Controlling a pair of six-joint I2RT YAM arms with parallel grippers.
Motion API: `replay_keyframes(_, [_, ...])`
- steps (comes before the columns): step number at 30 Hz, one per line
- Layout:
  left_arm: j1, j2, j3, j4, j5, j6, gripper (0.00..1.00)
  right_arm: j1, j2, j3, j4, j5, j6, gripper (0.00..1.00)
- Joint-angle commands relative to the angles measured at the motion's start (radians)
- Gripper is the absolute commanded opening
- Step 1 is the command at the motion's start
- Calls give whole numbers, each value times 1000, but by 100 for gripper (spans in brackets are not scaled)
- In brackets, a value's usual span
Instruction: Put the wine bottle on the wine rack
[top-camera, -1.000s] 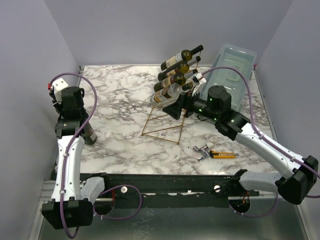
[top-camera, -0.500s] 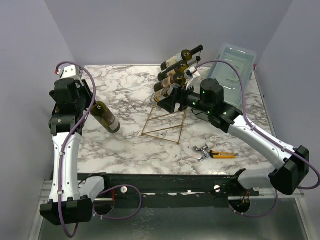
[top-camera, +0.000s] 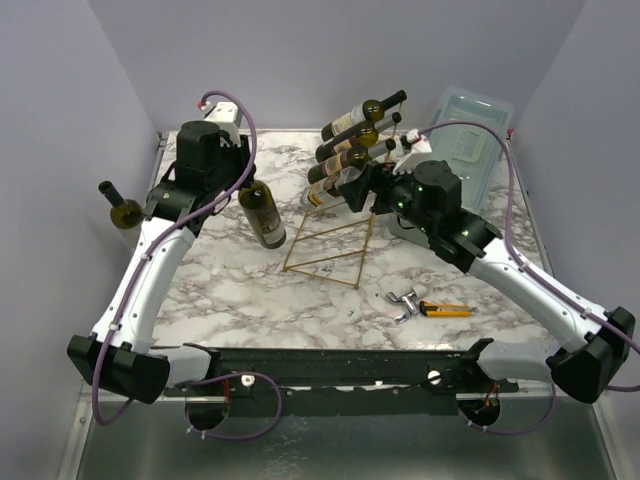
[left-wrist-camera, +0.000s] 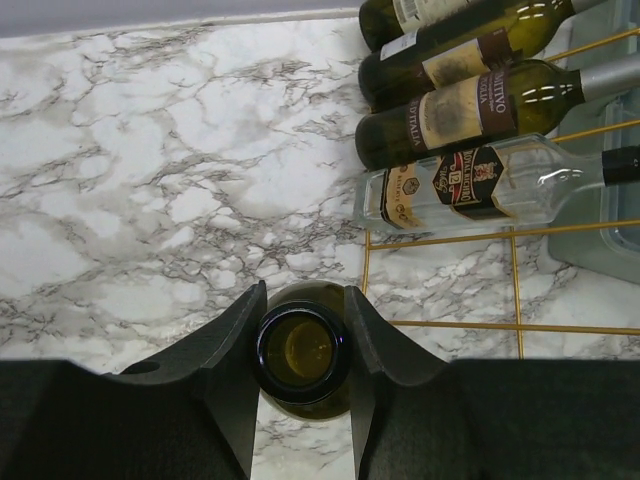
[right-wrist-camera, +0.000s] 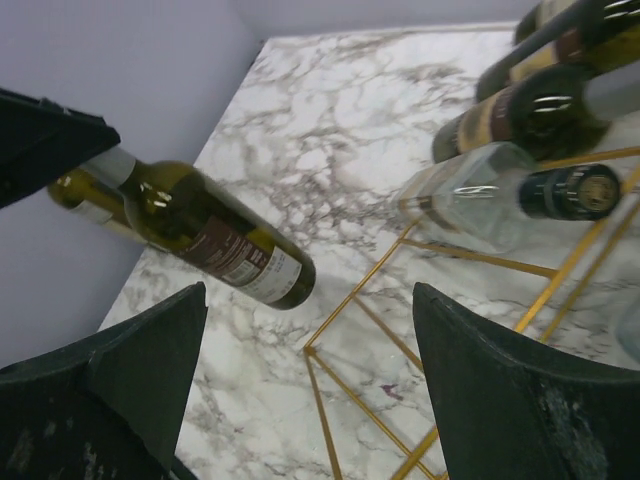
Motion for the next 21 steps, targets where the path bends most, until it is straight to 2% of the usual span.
replay_keyframes(1, [-78, 52, 75, 144, -112, 47, 0, 3, -134, -36, -61, 288, -3, 87])
replay_keyframes(6, [-154, 144, 129, 160, -188, 93, 0, 2, -264, -76, -83, 429, -36, 86])
replay_keyframes(11, [-204, 210, 179, 178, -218, 113, 0, 2, -357, -124, -61, 486, -56, 85])
replay_keyframes(21, [-310, 323, 245, 179, -271, 137, 0, 2, -384, -145, -43, 513, -77, 84])
